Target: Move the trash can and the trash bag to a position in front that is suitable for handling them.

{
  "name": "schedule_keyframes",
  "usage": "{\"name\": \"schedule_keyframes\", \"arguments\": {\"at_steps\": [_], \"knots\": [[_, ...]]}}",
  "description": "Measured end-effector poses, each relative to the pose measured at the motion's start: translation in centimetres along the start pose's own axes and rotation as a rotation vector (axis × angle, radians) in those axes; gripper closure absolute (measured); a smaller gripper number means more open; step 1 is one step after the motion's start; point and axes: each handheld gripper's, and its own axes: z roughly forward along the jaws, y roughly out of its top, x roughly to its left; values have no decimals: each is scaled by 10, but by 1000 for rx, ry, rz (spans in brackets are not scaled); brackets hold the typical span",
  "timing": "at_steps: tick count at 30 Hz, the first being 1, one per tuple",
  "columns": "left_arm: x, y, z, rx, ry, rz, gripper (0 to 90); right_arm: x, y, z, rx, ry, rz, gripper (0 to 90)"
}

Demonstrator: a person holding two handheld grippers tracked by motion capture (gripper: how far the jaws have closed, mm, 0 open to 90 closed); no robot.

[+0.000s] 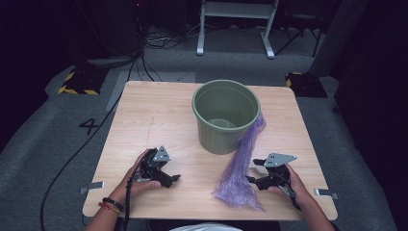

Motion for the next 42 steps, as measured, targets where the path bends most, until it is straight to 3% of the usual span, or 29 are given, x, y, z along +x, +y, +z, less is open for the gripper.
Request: {"name": "schedule_keyframes", "arguments": {"at_steps": [5,7,11,13,16,20,22,25,28,33,38,40,42], "knots": [[-2,4,0,-17,-1,-22,164,3,-1,6,17,-3,-14,229],[-3,6,-1,-30,-34,-31,159,5,0,8,18,1,-21,227],[-10,11,-3,-43,-24,-24,158,10,2,12,19,-1,-42,225],[-15,15,-5,-61,-44,-17,156,14,4,14,20,2,-53,223],[-30,24,-7,-73,-79,27,156,19,7,19,29,4,-66,218],[-43,33,-6,-79,-95,74,157,21,8,21,39,-1,-76,218],[-54,42,-5,-98,-129,96,157,21,8,22,41,0,-75,216],[-60,48,-3,-112,-152,118,156,20,8,22,40,1,-71,211],[-71,61,4,-122,-187,150,156,20,8,22,41,-2,-72,206],[-84,72,19,-120,-239,156,158,20,8,22,43,-5,-66,200],[-95,77,36,-81,-280,180,168,19,7,22,42,-13,-63,200],[-100,76,49,-43,-293,192,167,19,7,22,42,-13,-64,200],[-102,76,54,-33,-300,184,177,19,7,22,41,-15,-64,200]]}}
